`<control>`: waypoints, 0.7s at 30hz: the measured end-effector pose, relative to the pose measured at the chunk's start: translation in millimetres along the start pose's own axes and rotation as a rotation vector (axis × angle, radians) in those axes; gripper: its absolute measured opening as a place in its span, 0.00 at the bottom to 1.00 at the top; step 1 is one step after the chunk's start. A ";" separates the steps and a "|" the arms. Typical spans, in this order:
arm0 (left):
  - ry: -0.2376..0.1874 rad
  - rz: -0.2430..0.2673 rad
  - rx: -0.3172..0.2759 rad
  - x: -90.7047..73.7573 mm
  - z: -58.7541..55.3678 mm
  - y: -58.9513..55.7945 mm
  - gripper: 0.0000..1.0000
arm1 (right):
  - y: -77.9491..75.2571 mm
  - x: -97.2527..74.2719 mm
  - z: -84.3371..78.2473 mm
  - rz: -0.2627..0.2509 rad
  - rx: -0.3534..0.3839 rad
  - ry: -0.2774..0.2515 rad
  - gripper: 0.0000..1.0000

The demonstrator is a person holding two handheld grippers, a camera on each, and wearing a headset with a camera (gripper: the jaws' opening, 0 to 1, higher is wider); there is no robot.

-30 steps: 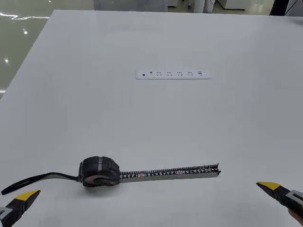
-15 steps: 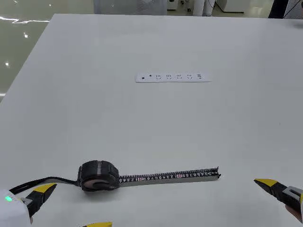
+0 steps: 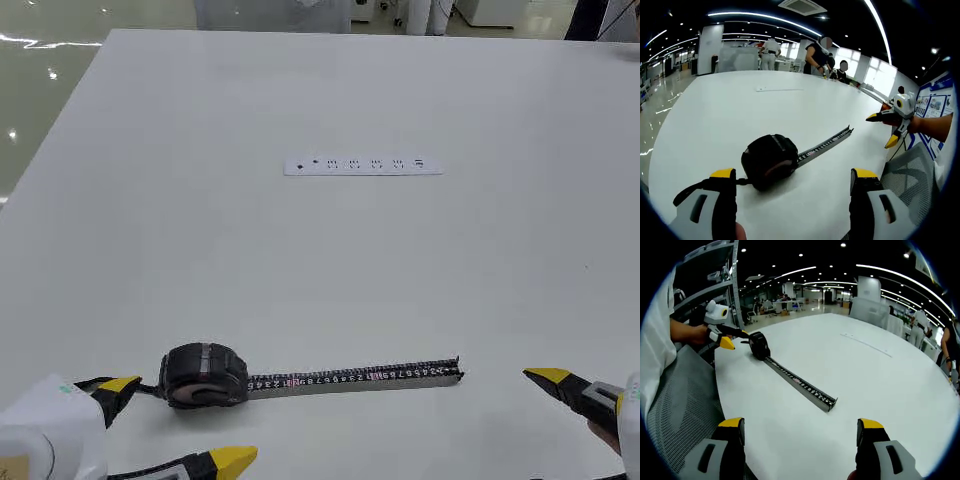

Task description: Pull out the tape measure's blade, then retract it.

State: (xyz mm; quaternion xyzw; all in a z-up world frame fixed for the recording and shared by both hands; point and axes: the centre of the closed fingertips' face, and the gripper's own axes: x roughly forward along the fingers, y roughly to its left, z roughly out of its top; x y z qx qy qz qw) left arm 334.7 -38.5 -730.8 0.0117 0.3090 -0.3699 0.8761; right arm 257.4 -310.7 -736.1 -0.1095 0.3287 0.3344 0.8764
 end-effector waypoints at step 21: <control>-0.006 0.064 -0.060 22.9 4.2 2.2 0.90 | -1.5 10.6 7.2 0.019 -0.004 -0.006 0.90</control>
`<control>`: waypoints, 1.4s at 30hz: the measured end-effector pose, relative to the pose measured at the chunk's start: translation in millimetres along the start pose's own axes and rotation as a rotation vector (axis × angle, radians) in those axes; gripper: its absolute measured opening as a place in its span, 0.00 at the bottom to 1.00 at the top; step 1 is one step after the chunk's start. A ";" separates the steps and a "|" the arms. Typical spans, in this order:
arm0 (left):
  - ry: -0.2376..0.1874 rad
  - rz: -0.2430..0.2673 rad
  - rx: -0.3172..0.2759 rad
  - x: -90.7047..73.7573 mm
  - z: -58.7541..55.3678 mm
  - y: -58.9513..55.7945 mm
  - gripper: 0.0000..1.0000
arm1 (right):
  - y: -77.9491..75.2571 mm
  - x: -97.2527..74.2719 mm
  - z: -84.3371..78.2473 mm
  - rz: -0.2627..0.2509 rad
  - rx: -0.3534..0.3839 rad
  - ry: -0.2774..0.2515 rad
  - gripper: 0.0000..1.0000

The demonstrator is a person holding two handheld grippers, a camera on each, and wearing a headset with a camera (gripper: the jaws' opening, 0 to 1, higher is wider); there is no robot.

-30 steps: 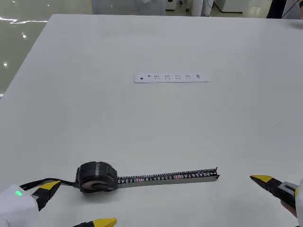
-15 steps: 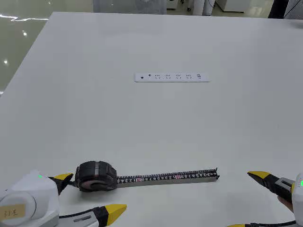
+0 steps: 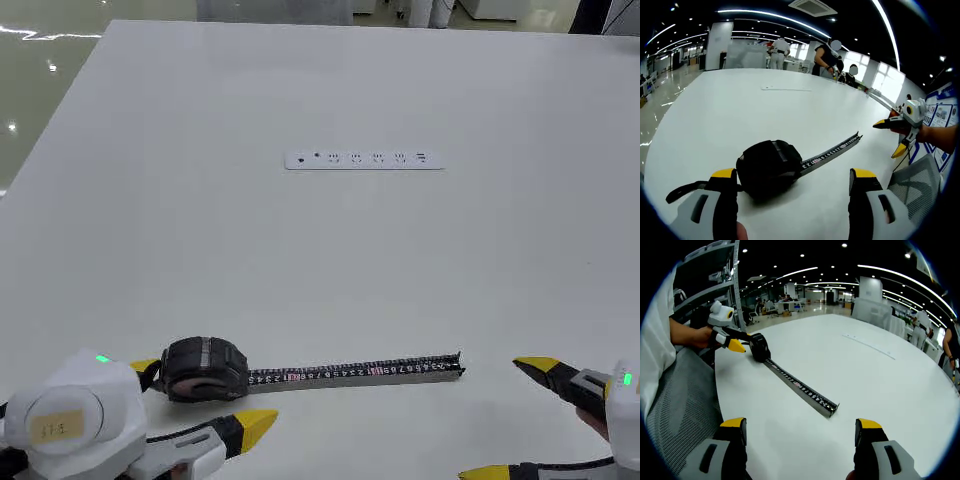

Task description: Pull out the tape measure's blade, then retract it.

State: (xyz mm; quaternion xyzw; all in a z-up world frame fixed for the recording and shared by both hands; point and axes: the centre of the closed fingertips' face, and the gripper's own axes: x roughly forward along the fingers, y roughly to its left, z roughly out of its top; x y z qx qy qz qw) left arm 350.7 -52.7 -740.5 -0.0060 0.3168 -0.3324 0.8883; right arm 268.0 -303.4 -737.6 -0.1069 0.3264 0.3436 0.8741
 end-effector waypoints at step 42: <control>-0.043 0.278 -0.131 17.0 4.0 27.4 0.70 | -46.1 42.6 2.4 0.189 -0.269 0.154 0.39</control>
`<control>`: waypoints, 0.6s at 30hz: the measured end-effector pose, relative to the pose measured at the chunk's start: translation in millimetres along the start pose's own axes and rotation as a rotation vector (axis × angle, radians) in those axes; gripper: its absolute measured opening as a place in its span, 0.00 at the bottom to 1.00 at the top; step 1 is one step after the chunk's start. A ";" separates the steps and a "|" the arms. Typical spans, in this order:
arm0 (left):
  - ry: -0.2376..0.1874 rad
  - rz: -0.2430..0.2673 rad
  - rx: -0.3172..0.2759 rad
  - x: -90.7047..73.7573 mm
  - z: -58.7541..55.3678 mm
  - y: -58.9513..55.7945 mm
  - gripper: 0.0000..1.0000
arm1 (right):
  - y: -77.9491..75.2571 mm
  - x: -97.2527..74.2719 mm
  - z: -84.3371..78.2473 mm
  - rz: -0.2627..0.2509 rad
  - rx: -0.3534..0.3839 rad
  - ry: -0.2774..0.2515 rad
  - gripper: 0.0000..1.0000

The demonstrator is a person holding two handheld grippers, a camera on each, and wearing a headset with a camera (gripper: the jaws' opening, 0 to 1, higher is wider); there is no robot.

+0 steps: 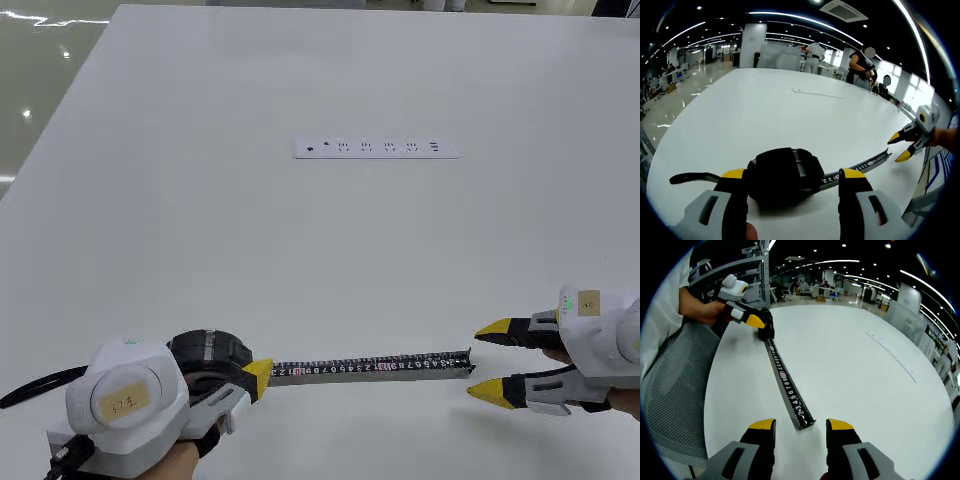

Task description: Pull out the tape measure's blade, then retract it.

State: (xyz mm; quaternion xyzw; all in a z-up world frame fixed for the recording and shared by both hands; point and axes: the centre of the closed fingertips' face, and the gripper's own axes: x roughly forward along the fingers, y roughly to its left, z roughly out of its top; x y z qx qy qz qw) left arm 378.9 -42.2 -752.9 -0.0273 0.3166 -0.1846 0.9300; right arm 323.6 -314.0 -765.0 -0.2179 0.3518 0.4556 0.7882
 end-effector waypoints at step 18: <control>-0.014 0.049 -0.049 3.5 1.4 5.9 0.66 | -6.0 9.5 -5.2 0.073 -0.065 0.042 0.32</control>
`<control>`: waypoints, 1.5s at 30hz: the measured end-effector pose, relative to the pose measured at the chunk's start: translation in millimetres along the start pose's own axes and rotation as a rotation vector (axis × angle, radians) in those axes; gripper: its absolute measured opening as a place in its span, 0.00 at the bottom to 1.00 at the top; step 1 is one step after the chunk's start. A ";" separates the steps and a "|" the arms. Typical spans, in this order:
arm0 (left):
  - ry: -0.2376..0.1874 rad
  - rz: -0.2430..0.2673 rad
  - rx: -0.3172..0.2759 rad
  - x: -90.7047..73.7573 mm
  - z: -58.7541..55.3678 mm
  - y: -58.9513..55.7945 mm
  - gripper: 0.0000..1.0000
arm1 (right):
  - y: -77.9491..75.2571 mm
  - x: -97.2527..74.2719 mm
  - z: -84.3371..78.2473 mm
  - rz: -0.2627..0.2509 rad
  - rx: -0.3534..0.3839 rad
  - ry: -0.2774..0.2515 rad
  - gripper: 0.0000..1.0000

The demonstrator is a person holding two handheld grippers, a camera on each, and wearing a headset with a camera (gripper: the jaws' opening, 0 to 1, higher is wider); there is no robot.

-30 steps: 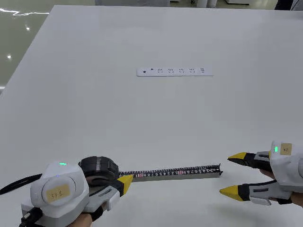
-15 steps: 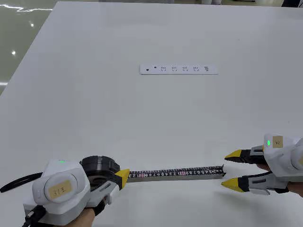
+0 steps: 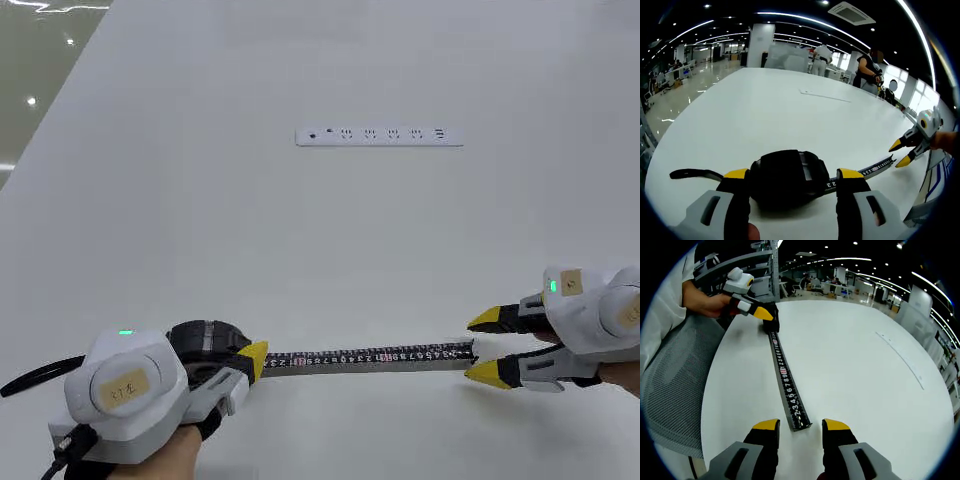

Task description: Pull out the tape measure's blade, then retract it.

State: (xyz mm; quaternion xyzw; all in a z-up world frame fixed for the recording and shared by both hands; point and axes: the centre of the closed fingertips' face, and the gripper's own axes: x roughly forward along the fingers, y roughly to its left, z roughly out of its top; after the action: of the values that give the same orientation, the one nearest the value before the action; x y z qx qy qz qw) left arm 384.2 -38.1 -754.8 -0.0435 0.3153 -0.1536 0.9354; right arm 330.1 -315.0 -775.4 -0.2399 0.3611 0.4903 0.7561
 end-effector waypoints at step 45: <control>0.035 0.019 -0.007 3.9 -4.1 4.6 0.61 | 1.6 12.9 -7.2 0.087 -0.058 0.035 0.13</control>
State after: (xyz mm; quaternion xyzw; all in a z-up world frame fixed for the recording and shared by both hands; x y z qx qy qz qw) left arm 385.9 -34.8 -761.1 -0.0412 0.3327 -0.1442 0.9310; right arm 329.8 -312.1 -790.0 -0.2544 0.3700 0.5289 0.7202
